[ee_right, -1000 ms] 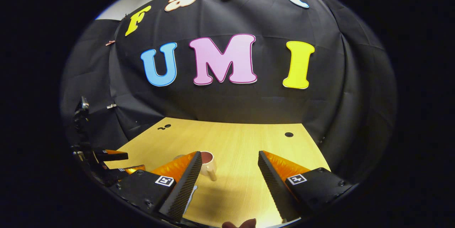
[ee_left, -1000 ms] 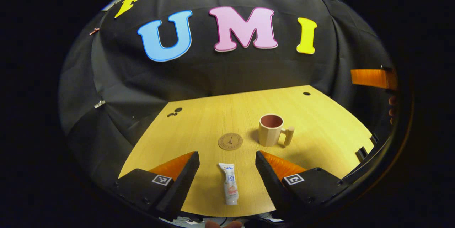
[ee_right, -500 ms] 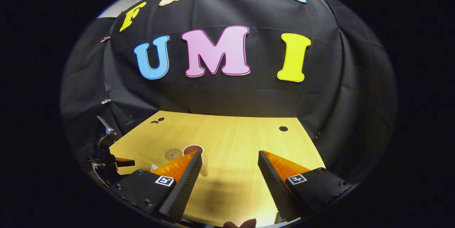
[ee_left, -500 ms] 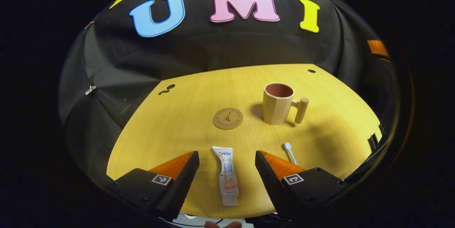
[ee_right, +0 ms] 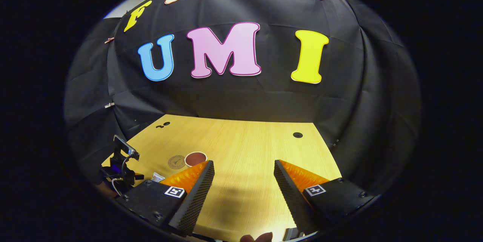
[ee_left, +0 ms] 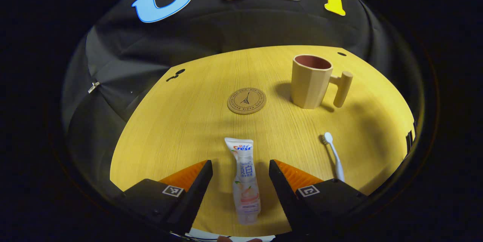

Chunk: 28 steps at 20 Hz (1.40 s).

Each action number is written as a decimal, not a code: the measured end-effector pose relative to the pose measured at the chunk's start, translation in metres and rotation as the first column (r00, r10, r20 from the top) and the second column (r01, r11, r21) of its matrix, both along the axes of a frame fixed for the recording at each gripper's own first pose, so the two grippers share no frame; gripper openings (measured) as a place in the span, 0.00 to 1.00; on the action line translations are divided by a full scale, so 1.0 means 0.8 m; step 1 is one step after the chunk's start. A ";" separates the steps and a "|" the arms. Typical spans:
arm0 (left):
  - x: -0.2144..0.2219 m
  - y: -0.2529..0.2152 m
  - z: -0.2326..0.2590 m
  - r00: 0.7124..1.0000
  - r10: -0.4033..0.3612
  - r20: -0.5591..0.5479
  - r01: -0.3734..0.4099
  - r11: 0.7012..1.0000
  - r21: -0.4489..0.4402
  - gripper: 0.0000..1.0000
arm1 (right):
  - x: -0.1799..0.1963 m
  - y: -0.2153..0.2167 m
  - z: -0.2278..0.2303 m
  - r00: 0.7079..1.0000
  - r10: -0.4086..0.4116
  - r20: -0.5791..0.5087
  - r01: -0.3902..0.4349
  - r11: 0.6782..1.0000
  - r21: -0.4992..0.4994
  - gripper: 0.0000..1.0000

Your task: Put the toothbrush and toothpaste on the desktop into the cup, then pick up the cup and place it on the coaster on the desktop.

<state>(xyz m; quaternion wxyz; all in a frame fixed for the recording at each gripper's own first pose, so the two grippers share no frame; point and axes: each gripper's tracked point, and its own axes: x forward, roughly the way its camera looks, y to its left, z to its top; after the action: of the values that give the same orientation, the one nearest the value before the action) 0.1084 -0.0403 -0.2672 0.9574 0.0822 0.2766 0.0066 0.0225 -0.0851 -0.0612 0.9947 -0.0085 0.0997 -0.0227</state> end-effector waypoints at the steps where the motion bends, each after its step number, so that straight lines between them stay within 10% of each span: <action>1: 0.001 -0.001 -0.005 1.000 -0.004 -0.013 0.004 1.000 0.005 0.92 | 0.002 -0.003 -0.001 1.000 0.002 -0.004 -0.002 1.000 0.002 0.98; 10: 0.014 -0.004 -0.019 0.999 0.003 -0.050 0.000 0.998 0.063 0.81 | 0.009 -0.017 -0.013 0.999 0.035 -0.029 -0.034 0.999 0.016 0.98; 18: 0.012 -0.002 -0.026 0.995 0.057 -0.085 -0.057 0.998 -0.003 0.41 | 0.011 -0.018 -0.026 0.998 0.045 -0.050 -0.043 0.998 0.043 0.98; 28: -0.002 -0.017 -0.018 0.993 -0.076 -0.092 0.052 0.967 -0.248 0.26 | -0.017 0.028 -0.053 0.992 0.037 -0.118 -0.032 0.999 0.043 0.98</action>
<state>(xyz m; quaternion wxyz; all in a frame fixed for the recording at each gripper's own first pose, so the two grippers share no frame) 0.1067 -0.0541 -0.2814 0.9448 -0.0274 0.3205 -0.0626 0.0091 -0.0630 -0.1039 0.9872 0.0089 0.1589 -0.0027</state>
